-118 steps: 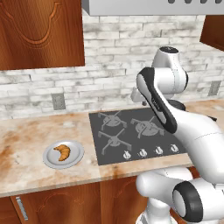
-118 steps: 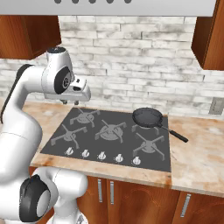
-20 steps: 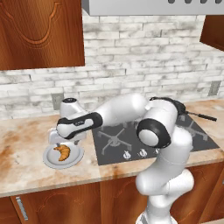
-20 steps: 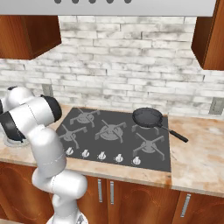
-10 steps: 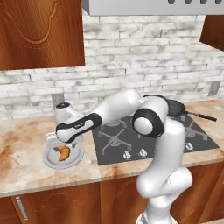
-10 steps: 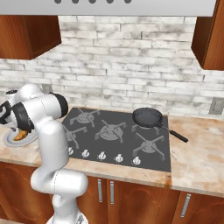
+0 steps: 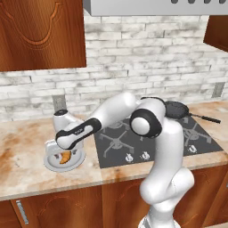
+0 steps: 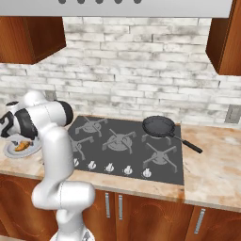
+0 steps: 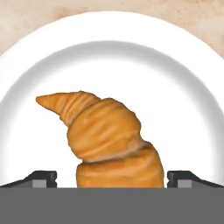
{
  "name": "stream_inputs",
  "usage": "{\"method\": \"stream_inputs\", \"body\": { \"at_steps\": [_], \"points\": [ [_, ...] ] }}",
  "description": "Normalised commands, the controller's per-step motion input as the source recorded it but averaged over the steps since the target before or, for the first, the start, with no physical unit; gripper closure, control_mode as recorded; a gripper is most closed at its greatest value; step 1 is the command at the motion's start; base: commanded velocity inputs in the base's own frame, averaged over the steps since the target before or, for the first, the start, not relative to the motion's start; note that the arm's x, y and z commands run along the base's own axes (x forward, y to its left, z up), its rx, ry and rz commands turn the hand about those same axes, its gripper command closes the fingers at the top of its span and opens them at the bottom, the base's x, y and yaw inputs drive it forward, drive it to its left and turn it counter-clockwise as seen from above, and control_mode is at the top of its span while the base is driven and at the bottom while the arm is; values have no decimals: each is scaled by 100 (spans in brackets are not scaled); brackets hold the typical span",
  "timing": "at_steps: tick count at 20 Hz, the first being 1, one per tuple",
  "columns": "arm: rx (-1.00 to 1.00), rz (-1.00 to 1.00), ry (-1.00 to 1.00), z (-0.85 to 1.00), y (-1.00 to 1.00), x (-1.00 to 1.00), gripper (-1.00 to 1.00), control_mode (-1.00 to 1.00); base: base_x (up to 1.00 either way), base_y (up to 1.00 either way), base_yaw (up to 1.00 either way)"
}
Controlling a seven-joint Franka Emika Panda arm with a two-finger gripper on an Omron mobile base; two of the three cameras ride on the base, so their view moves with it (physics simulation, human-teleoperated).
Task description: Pick the croissant and place it on the pan. Then turn on the stove to warm the croissant.
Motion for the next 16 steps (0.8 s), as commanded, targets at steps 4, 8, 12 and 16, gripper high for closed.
{"method": "stream_inputs", "body": {
  "at_steps": [4,8,12,16],
  "points": [
    [-1,-1,0,-29,0,0,-100,-100,0,0,0],
    [-4,-4,0,-29,0,0,100,-100,0,0,0],
    [0,-4,-2,-15,-24,-18,100,-100,0,0,0],
    [0,-1,-11,13,-40,-25,100,-100,0,0,0]
  ]
}}
